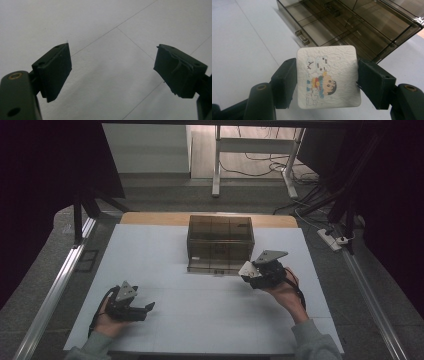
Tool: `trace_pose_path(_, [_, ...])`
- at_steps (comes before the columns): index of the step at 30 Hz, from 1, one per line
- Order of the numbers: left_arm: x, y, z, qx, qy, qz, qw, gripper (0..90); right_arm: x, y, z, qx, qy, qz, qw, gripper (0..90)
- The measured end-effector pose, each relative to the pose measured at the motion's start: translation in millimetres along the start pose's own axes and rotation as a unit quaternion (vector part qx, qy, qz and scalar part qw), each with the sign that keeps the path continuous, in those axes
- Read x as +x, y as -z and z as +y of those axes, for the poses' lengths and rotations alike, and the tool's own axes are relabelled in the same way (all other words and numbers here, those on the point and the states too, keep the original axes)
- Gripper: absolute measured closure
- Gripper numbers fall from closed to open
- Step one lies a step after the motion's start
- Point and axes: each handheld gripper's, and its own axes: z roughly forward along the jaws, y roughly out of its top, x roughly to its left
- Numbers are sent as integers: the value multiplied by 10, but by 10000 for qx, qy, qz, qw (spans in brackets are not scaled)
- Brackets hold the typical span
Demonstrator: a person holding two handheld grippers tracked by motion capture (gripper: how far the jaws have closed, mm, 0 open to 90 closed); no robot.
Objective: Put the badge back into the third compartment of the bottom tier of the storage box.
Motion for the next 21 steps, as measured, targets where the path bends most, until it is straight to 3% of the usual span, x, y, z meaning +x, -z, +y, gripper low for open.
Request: trace_pose_path(21, [0, 1, 0, -1, -1, 1, 10000, 146, -13, -120, 76, 85, -106, -111, 9998, 334])
